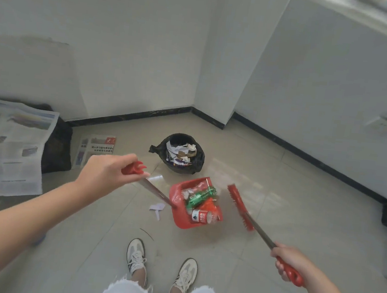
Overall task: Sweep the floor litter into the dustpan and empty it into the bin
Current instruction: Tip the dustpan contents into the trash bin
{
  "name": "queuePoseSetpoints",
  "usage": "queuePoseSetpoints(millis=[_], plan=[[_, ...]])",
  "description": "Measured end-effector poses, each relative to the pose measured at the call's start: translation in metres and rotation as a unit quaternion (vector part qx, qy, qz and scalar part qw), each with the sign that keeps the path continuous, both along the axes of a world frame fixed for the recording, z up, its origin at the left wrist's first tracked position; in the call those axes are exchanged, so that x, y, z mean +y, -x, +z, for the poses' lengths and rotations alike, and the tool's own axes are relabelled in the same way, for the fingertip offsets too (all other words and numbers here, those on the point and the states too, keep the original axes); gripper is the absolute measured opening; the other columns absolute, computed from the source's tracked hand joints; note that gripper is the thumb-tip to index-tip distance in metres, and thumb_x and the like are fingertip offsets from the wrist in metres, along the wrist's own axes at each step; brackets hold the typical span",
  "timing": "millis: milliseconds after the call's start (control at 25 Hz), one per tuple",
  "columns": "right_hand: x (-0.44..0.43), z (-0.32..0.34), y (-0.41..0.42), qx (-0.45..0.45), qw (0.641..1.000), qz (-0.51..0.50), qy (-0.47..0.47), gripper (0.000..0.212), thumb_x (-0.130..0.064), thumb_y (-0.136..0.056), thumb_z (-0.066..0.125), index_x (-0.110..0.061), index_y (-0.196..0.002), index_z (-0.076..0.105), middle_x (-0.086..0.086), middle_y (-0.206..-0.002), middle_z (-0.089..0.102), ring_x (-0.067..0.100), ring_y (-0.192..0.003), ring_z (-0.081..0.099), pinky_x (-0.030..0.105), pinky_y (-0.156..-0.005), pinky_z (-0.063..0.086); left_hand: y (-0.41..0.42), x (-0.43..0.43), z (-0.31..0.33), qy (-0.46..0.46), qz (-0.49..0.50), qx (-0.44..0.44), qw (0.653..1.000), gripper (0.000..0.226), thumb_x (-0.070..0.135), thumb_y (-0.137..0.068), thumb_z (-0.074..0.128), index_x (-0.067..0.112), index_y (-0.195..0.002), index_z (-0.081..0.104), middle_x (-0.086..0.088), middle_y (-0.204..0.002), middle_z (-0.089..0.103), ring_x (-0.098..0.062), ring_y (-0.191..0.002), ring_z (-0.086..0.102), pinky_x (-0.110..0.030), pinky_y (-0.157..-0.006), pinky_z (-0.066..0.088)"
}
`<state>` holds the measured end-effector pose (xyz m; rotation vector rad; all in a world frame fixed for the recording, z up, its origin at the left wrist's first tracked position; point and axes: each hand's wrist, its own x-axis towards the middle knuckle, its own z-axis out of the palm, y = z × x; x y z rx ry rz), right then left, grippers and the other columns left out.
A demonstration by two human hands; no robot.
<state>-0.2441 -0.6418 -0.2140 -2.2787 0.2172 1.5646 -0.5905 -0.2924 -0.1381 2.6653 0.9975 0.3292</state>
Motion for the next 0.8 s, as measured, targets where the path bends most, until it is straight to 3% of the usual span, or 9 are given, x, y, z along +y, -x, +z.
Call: queuePoseSetpoints(millis=[160,280,400,520,800], plan=[[-0.003,0.003,-0.001,0.014,1.000,-0.007,0.008,0.024,-0.001,-0.091,0.045,-0.014,-0.109,0.052,0.005,-0.040,0.038,0.012,-0.028,0.033,0.010,-0.034,0.028,0.015,0.013,0.026,0.090,0.127,-0.053,0.986,0.043,0.070,-0.074,0.066,0.027,-0.076,0.064,0.009,-0.059,0.062,-0.007,-0.055,0.058,-0.027,-0.057,0.046],[0.001,0.009,0.003,0.029,0.999,0.004,0.024,0.026,-0.002,-0.092,0.046,-0.015,-0.114,0.052,0.004,-0.039,0.037,0.011,-0.025,0.032,0.009,-0.032,0.027,0.035,0.024,0.031,0.206,0.228,-0.142,0.941,0.036,0.058,-0.075,0.073,0.023,-0.077,0.066,0.007,-0.062,0.063,-0.013,-0.058,0.056,-0.027,-0.059,0.042],[0.013,0.009,0.001,0.049,0.998,0.021,0.044,0.037,-0.006,-0.091,0.049,-0.012,-0.127,0.051,0.003,-0.042,0.039,0.010,-0.027,0.034,0.009,-0.032,0.028,0.058,0.026,0.030,0.229,0.314,-0.202,0.899,0.032,0.049,-0.079,0.073,0.018,-0.074,0.066,-0.010,-0.071,0.063,-0.020,-0.065,0.051,-0.030,-0.061,0.040],[0.030,0.006,0.003,0.064,0.995,0.050,0.060,0.048,-0.009,-0.090,0.050,-0.009,-0.138,0.043,0.002,-0.044,0.040,0.009,-0.030,0.035,0.010,-0.033,0.028,0.083,0.030,0.024,0.235,0.377,-0.209,0.871,0.046,0.053,-0.079,0.072,0.007,-0.078,0.070,-0.024,-0.081,0.065,-0.022,-0.068,0.050,-0.032,-0.062,0.038],[0.068,-0.002,0.025,0.066,0.990,0.119,0.028,0.049,-0.008,-0.089,0.051,-0.025,-0.134,0.045,0.003,-0.045,0.039,0.010,-0.030,0.036,0.011,-0.035,0.029,0.110,0.033,0.000,0.293,0.510,-0.225,0.777,0.039,0.056,-0.077,0.072,0.026,-0.065,0.051,-0.014,-0.074,0.050,-0.021,-0.056,0.039,-0.030,-0.053,0.032]])
